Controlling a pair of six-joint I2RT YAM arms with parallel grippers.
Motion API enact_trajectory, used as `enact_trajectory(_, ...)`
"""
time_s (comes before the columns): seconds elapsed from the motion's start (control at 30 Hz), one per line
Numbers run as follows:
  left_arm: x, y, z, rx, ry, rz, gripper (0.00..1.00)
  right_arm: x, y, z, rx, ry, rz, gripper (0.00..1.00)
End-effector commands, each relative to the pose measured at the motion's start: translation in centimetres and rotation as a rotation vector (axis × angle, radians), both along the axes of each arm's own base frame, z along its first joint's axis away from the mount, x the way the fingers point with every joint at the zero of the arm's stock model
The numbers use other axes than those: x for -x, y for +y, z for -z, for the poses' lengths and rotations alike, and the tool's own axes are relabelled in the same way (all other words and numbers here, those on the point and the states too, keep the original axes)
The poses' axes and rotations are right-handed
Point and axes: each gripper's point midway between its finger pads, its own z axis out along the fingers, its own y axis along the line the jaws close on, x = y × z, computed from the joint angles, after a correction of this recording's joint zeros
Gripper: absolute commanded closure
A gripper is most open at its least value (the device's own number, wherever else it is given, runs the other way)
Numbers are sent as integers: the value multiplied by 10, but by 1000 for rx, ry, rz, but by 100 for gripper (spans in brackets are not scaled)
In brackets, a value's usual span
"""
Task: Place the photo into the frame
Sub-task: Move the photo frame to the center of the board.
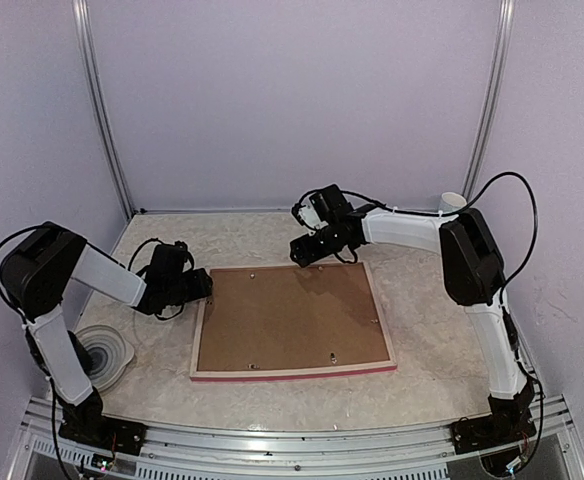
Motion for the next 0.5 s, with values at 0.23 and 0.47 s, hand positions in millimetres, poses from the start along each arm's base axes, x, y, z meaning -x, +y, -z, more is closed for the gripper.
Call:
enact_trajectory(0.23, 28, -15, 23, -37, 80, 72, 54, 37, -1, 19, -1, 68, -47, 19)
enact_trajectory(0.47, 34, -13, 33, -64, 105, 65, 68, 47, 8, 7, -20, 65, -68, 20)
